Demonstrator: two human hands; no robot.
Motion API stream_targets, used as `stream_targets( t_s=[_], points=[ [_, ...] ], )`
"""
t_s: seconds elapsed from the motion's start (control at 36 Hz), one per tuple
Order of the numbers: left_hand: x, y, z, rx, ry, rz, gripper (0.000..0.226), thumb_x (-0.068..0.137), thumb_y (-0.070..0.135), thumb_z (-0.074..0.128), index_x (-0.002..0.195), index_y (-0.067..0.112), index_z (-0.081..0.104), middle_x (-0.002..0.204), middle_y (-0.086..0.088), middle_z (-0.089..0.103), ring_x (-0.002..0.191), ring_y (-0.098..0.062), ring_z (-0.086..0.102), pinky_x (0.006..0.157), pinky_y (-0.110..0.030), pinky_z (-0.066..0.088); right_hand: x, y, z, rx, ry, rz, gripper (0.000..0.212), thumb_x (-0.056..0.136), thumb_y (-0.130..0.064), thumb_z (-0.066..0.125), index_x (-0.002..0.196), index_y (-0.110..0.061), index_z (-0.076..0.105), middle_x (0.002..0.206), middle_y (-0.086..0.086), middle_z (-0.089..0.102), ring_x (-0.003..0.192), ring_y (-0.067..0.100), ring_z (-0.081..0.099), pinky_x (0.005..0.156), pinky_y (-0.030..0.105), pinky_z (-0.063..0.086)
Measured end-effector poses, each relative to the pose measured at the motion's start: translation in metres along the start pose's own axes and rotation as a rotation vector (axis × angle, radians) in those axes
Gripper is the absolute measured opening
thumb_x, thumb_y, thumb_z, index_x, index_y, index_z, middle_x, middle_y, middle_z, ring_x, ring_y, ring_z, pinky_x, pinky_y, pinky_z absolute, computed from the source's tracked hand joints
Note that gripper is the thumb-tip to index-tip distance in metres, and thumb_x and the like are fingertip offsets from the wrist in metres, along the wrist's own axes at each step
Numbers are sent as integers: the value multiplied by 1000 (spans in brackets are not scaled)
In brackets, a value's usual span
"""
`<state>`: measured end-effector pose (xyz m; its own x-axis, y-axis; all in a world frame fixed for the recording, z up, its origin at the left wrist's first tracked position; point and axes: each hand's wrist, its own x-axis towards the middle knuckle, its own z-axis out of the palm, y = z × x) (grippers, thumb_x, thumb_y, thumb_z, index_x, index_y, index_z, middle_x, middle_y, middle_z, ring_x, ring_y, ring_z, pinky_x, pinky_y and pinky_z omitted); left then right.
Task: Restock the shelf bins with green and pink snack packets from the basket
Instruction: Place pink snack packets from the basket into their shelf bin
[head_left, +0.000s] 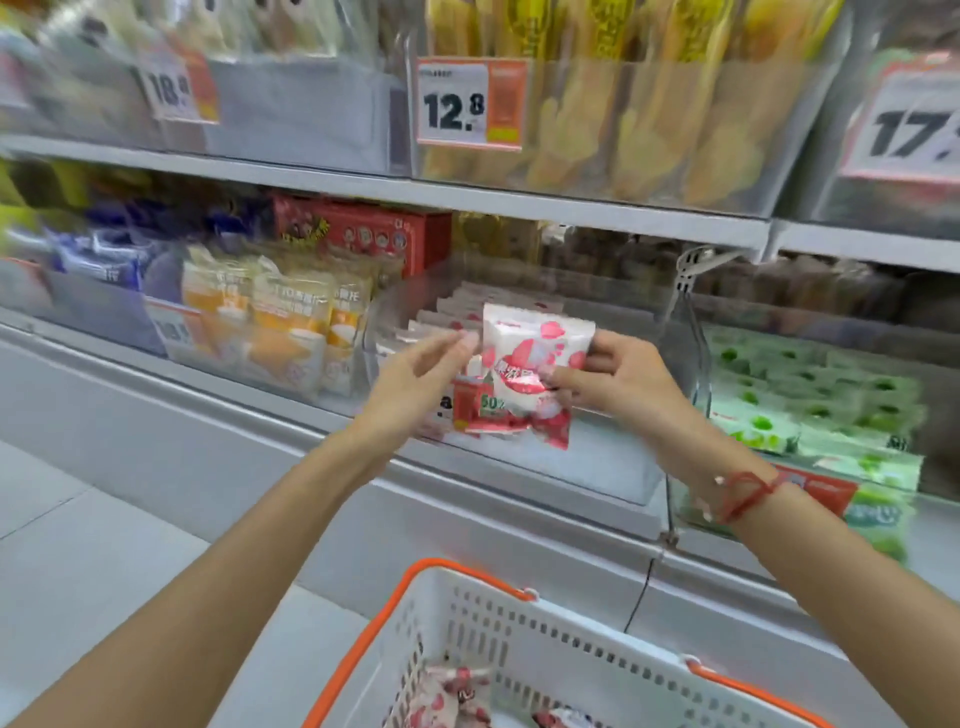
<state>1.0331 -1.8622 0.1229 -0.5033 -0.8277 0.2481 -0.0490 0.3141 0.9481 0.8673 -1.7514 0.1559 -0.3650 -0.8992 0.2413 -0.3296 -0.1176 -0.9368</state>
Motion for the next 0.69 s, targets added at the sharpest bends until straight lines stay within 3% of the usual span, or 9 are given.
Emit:
stream_targets(
  t_s=[0.06,0.14,0.19,0.33,0.42,0.47,0.53,0.61,0.69],
  points=[
    [14,-2,-7,170,23,71,35,97,39,48,124,20,61,123,8,61,113,-6,54,93,-22,41,18,-10,-1,-15,117,-10,27,81,-5,72,106,-13,65,97,3,71,81,6,68,68,19,57],
    [29,-18,-21,691,35,180,39,97,44,42,125,22,58,128,3,58,121,-18,49,102,-41,39,45,-12,1,-156,210,13,27,81,-13,73,106,-15,62,108,3,70,96,16,67,82,36,58],
    [34,-26,-26,861,17,200,38,99,41,37,129,25,55,135,5,53,128,-18,41,105,-40,33,62,-7,5,-275,205,43,21,79,-14,75,96,-15,62,103,4,70,94,18,68,82,40,58],
    [37,-38,-24,940,46,259,38,102,38,32,134,32,51,142,15,43,133,-9,31,106,-32,21,87,14,19,-594,105,66,21,72,-18,80,85,-9,66,85,8,71,81,22,68,78,45,57],
    [36,-45,-23,915,102,287,36,102,36,33,131,34,53,140,16,44,131,-8,32,105,-30,18,89,23,30,-779,33,9,19,72,-23,80,77,-11,66,80,5,70,76,21,66,69,39,56],
    [35,-49,-24,891,130,306,35,102,35,34,130,34,54,139,17,45,131,-9,32,106,-30,18,89,25,35,-917,-10,-27,21,75,-30,78,78,-13,65,81,3,68,78,23,65,63,32,49],
    [34,-53,-26,840,119,298,35,102,34,36,132,33,54,138,16,46,131,-9,30,109,-32,21,92,23,36,-1012,-49,-54,24,77,-32,75,91,-14,67,94,3,68,88,24,63,67,29,45],
    [30,-59,-25,798,85,302,37,101,32,38,137,29,49,143,13,42,135,-10,25,112,-40,24,100,15,31,-971,-190,-25,38,79,-28,75,112,-12,66,105,2,64,94,16,57,76,25,44],
    [26,-61,-24,786,82,303,40,101,34,39,140,29,44,148,12,36,138,-9,20,114,-40,22,103,7,27,-888,-234,-20,33,77,-27,77,106,-13,71,93,-2,66,82,9,58,63,15,42]
  ],
)
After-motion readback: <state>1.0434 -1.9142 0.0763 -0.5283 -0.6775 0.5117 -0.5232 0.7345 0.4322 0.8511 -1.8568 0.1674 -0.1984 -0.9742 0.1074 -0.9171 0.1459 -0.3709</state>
